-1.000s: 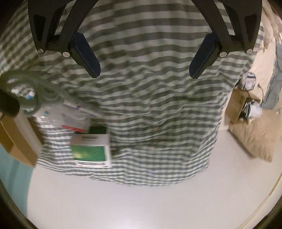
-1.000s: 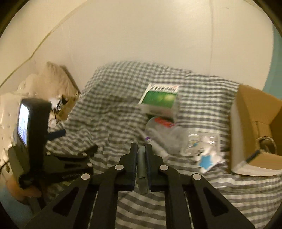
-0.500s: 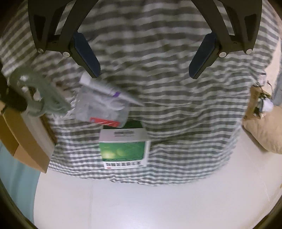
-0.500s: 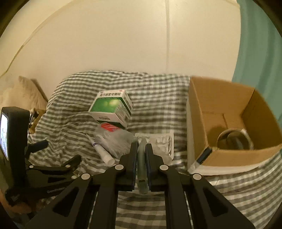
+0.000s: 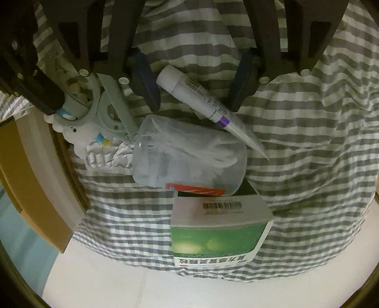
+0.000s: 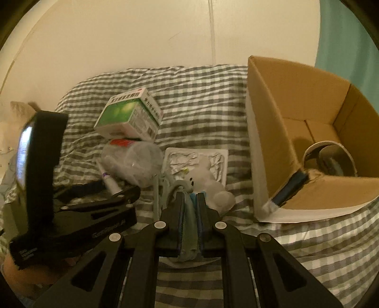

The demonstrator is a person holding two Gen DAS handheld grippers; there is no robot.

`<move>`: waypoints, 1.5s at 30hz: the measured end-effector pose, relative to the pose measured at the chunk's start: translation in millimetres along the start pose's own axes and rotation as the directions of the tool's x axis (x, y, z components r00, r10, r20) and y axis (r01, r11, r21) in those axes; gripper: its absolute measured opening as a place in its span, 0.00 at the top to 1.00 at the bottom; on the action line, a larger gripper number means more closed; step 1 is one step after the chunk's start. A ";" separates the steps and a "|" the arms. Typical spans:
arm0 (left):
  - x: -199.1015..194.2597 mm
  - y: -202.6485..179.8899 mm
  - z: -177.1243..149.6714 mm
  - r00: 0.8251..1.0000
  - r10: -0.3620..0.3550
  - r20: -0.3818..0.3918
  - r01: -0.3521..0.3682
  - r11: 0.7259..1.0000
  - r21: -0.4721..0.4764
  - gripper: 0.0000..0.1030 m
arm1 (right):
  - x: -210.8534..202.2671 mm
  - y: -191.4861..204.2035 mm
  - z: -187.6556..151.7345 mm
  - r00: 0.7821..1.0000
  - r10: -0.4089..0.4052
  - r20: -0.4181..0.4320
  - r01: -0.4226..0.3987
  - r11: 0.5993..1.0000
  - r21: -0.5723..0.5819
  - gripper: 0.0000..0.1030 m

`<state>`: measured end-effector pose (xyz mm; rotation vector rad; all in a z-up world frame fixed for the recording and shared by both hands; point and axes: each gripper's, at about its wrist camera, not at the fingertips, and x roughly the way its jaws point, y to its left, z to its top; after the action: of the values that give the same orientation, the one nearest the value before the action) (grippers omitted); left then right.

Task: Organize objects
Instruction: 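Carry the clip and toothpaste into the cardboard box and release both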

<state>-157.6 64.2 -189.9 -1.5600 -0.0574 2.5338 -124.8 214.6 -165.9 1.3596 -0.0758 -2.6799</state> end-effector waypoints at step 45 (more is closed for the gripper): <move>-180.1 -161.1 49.3 0.943 -0.236 0.235 0.154 0.935 0.321 0.80 | -215.6 -100.6 88.5 0.913 -0.082 0.399 0.072 0.997 0.039 0.92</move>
<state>-102.7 196.7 10.7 -1.0363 0.1249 2.4398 -80.2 343.5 48.0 0.8105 -0.0966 -2.9904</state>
